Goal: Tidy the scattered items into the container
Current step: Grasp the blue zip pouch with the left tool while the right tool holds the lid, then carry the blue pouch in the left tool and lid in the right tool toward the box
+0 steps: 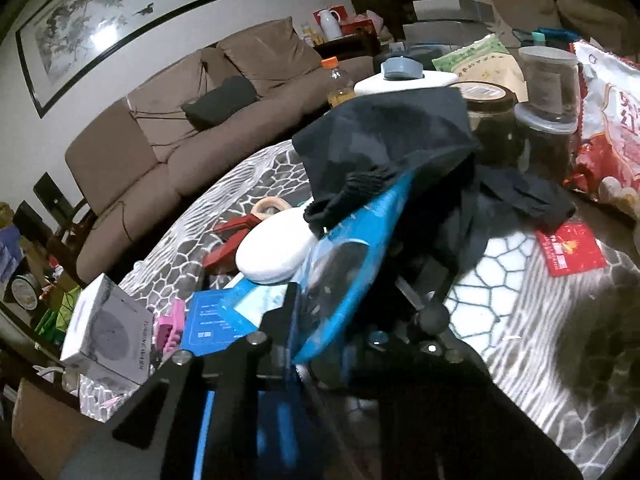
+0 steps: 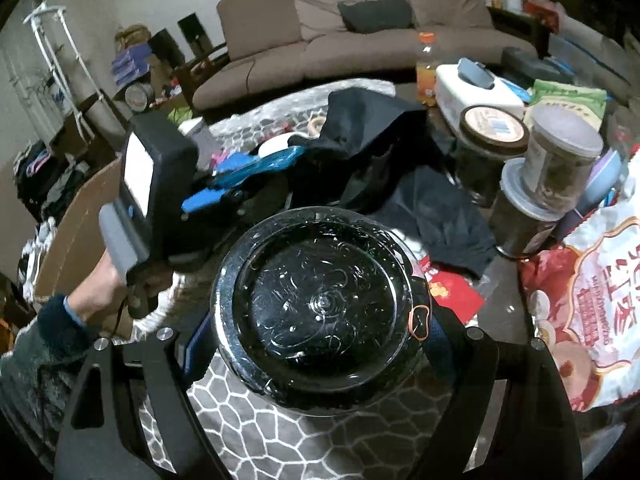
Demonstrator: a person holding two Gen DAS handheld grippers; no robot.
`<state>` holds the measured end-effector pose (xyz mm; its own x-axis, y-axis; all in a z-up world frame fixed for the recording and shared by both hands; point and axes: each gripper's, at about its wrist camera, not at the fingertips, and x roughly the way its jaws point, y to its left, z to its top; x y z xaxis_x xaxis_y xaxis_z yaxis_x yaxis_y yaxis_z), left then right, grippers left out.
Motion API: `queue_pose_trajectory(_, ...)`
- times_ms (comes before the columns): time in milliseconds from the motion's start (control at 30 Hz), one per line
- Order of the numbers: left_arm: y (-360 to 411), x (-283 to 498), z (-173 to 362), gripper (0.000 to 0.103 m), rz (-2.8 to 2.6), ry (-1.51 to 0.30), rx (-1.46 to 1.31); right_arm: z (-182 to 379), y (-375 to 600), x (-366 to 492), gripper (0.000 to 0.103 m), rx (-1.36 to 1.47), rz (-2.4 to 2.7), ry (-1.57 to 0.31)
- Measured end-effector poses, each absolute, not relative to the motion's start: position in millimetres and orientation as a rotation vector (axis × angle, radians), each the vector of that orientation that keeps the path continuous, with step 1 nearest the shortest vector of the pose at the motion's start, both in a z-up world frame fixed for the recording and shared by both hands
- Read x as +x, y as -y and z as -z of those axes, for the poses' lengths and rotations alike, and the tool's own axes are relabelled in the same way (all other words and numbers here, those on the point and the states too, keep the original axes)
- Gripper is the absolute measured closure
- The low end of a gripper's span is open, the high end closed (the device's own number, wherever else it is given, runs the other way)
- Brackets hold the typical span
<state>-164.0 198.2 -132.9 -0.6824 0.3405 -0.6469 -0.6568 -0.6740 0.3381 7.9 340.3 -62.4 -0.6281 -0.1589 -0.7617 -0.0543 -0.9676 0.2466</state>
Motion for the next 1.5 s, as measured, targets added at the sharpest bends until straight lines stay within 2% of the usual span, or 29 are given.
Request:
queue_pose_trajectory(200,-191,-144,107,0.092,-2.295,-0.682,-0.790,51,-348,10,0.018,1.275,2.801,0.437)
queue_pose_trajectory(600,-128,-76,34,0.092,-2.394,-0.227,-0.753,32,-353,19,0.018,1.186,2.868,0.484)
queue_pose_trajectory(933,-58,6,-15,0.092,-2.897,-0.158,-0.434,-15,-313,47,0.018,0.913,2.959,0.333)
queue_pose_trajectory(1233,-18,4,-15,0.092,-2.865,-0.113,-0.504,-15,-277,30,0.018,0.912,2.927,0.295)
queue_pose_trajectory(1367,1,10,-17,0.092,-2.908,-0.078,-0.486,-15,-264,26,0.018,0.905,2.849,0.367)
queue_pose_trajectory(1500,15,11,-23,0.092,-2.922,-0.048,-0.479,-24,-245,25,0.018,0.854,2.831,0.327)
